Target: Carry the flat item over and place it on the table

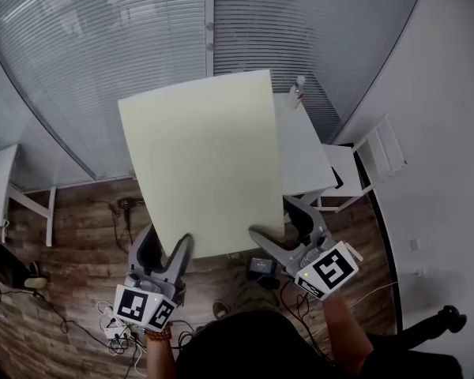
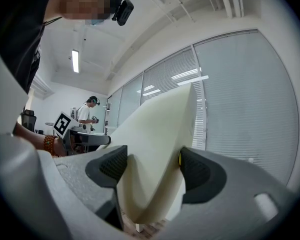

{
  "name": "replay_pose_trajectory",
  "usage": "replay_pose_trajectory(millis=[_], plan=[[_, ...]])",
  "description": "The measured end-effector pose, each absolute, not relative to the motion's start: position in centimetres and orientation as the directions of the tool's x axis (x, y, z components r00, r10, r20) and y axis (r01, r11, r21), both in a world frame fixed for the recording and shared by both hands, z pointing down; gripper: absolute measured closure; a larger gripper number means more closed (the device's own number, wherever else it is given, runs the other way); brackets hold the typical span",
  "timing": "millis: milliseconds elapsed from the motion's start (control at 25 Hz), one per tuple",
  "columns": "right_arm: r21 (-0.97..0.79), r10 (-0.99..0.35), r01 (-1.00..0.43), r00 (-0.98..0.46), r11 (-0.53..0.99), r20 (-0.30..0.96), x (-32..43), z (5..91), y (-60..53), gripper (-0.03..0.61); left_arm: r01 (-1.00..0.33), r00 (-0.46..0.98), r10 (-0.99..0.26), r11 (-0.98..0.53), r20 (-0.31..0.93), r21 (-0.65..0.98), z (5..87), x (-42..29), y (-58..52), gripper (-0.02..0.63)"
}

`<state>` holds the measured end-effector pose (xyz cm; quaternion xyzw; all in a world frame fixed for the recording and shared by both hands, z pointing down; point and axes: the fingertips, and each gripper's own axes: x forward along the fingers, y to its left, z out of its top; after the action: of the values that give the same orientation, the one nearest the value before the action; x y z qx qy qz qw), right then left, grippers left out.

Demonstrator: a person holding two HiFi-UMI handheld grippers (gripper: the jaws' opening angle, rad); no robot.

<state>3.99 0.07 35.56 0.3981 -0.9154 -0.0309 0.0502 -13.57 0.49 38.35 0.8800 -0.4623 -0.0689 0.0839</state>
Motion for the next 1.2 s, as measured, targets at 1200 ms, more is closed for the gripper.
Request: replay_pose_trajectory(millis=[1200], plan=[[0.112, -0.780, -0.772, -0.620, 0.625, 0.083, 9.8, 37.1, -13.2, 0.252, -0.775, 0.611, -0.792, -0.597, 0.006, 0.208, 40.1, -7.7, -13.8, 0.330]])
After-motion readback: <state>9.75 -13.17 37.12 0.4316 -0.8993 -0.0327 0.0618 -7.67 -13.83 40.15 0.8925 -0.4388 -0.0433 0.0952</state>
